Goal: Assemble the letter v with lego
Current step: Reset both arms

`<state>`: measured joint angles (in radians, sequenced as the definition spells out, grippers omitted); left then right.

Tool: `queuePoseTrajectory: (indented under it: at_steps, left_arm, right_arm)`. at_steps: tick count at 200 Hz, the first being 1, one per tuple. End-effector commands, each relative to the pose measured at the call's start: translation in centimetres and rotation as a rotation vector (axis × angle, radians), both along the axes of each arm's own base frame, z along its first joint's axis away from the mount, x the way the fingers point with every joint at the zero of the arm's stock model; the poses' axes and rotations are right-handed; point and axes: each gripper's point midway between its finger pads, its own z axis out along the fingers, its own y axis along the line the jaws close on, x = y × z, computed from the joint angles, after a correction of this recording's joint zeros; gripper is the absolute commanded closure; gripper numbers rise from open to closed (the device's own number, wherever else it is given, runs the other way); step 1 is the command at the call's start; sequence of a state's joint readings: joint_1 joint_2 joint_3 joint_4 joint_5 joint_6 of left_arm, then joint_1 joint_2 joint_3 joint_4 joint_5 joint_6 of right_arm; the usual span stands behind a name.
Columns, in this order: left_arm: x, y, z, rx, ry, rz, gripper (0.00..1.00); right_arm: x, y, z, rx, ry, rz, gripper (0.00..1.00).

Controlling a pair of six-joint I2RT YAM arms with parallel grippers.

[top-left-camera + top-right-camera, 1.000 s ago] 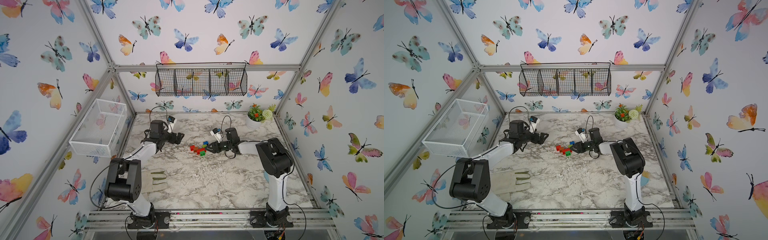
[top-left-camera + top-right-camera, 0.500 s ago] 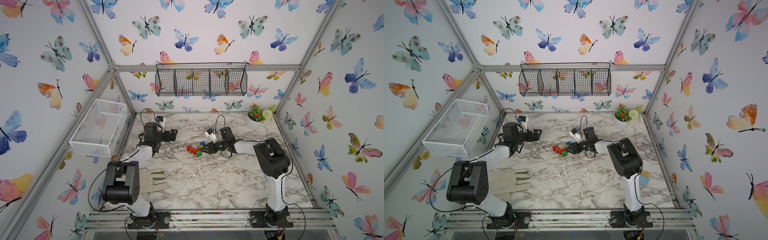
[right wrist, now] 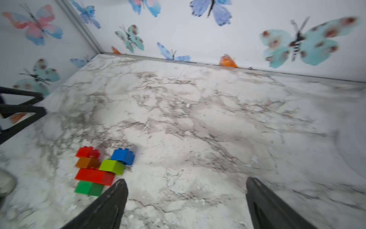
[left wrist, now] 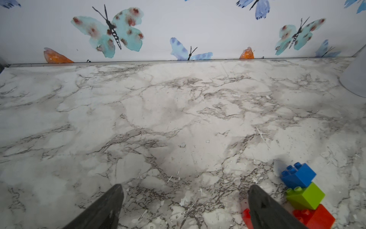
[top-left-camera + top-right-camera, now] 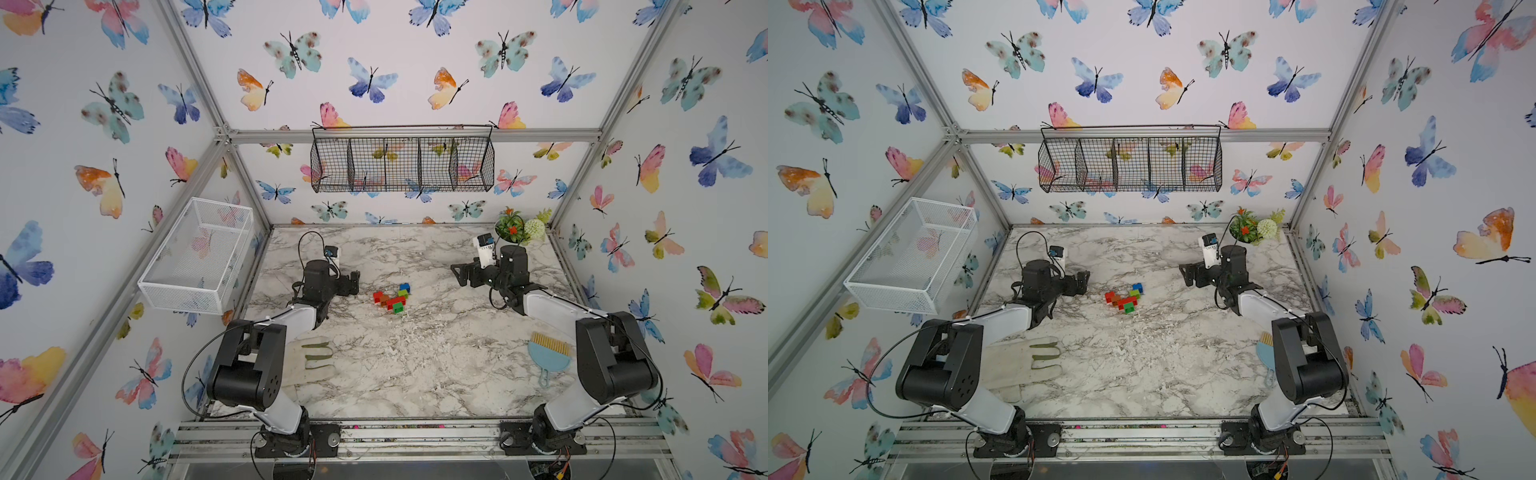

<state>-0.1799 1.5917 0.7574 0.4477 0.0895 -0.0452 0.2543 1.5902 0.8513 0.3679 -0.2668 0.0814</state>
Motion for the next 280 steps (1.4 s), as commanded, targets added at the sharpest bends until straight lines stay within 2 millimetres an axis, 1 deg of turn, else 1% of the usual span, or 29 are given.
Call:
queuePoseTrajectory:
  at_steps: [1, 21, 35, 39, 45, 46, 56, 69, 82, 93, 111, 120, 134, 147, 160, 164, 167, 182, 189, 198, 209, 215, 226, 229, 238, 245, 252, 262, 280]
  left_arm:
    - [1.4, 1.1, 2.8, 0.044, -0.141, 0.042, 0.02]
    - [1.7, 2.1, 2.4, 0.092, -0.13, 0.049, 0.02]
    - [0.9, 2.9, 1.4, 0.142, -0.128, 0.071, 0.02]
    - [0.6, 3.3, 1.2, 0.141, -0.141, 0.084, 0.02]
    - [-0.1, 3.6, 1.0, 0.113, -0.17, 0.082, 0.02]
    - [-0.3, 3.5, 0.9, 0.108, -0.174, 0.078, 0.02]
    - [-1.3, 4.1, 0.1, 0.058, -0.201, 0.081, 0.02]
    - [-2.0, 4.4, 0.8, 0.033, -0.276, 0.09, 0.02]
    - [-1.4, 4.3, 0.4, 0.038, -0.229, 0.08, 0.02]
    - [-0.7, 4.2, -0.6, 0.053, -0.165, 0.071, 0.02]
    - [0.5, 4.1, -1.5, 0.061, -0.112, 0.064, 0.02]
    - [0.5, 4.3, -1.2, 0.059, -0.119, 0.067, 0.02]
    - [-0.3, 4.9, -0.3, 0.051, -0.166, 0.099, 0.02]
    - [-1.8, 5.7, 0.4, 0.021, -0.218, 0.134, 0.02]
    - [-3.2, 6.5, 1.3, -0.009, -0.265, 0.168, 0.02]
    - [-3.5, 6.6, 2.1, -0.015, -0.305, 0.174, 0.02]
    - [-3.8, 6.7, 2.3, -0.019, -0.316, 0.18, 0.02]
    - [-4.1, 7.2, 3.0, -0.027, -0.336, 0.207, 0.02]
    - [-4.0, 7.2, 3.8, -0.031, -0.348, 0.206, 0.02]
    - [-3.9, 7.4, 4.1, -0.032, -0.324, 0.215, 0.02]
    - [-3.7, 7.8, 4.3, -0.027, -0.308, 0.224, 0.02]
    - [-3.7, 8.1, 4.4, -0.034, -0.315, 0.225, 0.02]
    - [-3.9, 8.3, 4.5, -0.058, -0.325, 0.213, 0.02]
    - [-4.0, 8.3, 4.7, -0.069, -0.335, 0.209, 0.02]
    - [-4.4, 8.2, 5.2, -0.076, -0.347, 0.19, 0.02]
    - [-4.8, 8.1, 5.0, -0.037, -0.32, 0.175, 0.02]
    - [-5.0, 8.7, 4.5, -0.01, -0.283, 0.202, 0.02]
    - [-5.6, 9.6, 4.1, 0.017, -0.268, 0.239, 0.02]
    - [-6.6, 9.6, 4.4, 0.016, -0.299, 0.232, 0.02]
  right_arm:
    - [1.5, -5.6, 1.4, -0.126, -0.162, -0.256, 0.02]
    - [1.7, -9.2, -0.5, -0.212, -0.176, -0.392, 0.02]
    - [1.6, -10.7, -2.1, -0.216, -0.171, -0.432, 0.02]
    - [1.9, -11.1, -1.7, -0.202, -0.189, -0.447, 0.02]
    - [2.0, -11.5, -1.9, -0.204, -0.155, -0.458, 0.02]
    - [1.9, -11.5, -2.3, -0.21, -0.134, -0.455, 0.02]
    - [1.9, -12.3, -1.7, -0.178, -0.166, -0.465, 0.02]
    - [1.6, -13.7, -1.4, -0.145, -0.185, -0.482, 0.02]
    - [1.5, -15.1, -1.0, -0.131, -0.198, -0.508, 0.02]
    - [1.3, -15.8, -0.7, -0.132, -0.224, -0.515, 0.02]
    - [0.8, -15.9, -0.5, -0.141, -0.238, -0.51, 0.02]
    - [0.5, -15.8, -0.4, -0.145, -0.246, -0.499, 0.02]
    - [0.1, -15.7, -0.7, -0.156, -0.226, -0.488, 0.02]
    - [-0.2, -15.7, -1.0, -0.162, -0.199, -0.483, 0.02]
    - [-0.6, -15.2, -1.1, -0.154, -0.185, -0.453, 0.02]
    - [-0.8, -15.1, -1.0, -0.151, -0.188, -0.449, 0.02]
    - [-1.0, -15.0, -1.0, -0.15, -0.192, -0.445, 0.02]
    - [-1.5, -14.9, -0.8, -0.136, -0.203, -0.446, 0.02]
    - [-1.6, -15.0, -0.9, -0.131, -0.199, -0.454, 0.02]
    - [-1.7, -14.8, -1.0, -0.128, -0.192, -0.441, 0.02]
    - [-2.1, -14.8, -1.8, -0.129, -0.16, -0.442, 0.02]
    - [-2.5, -15.0, -2.9, -0.125, -0.133, -0.457, 0.02]
    - [-3.6, -15.1, -4.6, -0.109, -0.147, -0.462, 0.02]
    - [-3.8, -15.1, -4.2, -0.1, -0.191, -0.462, 0.02]
    - [-4.6, -14.3, -4.1, -0.098, -0.247, -0.412, 0.02]
    - [-4.6, -14.5, -4.4, -0.1, -0.24, -0.427, 0.02]
    - [-4.6, -14.6, -5.0, -0.105, -0.223, -0.427, 0.02]
    - [-4.6, -14.4, -4.8, -0.097, -0.244, -0.421, 0.02]
    - [-5.2, -14.4, -5.1, -0.102, -0.245, -0.418, 0.02]
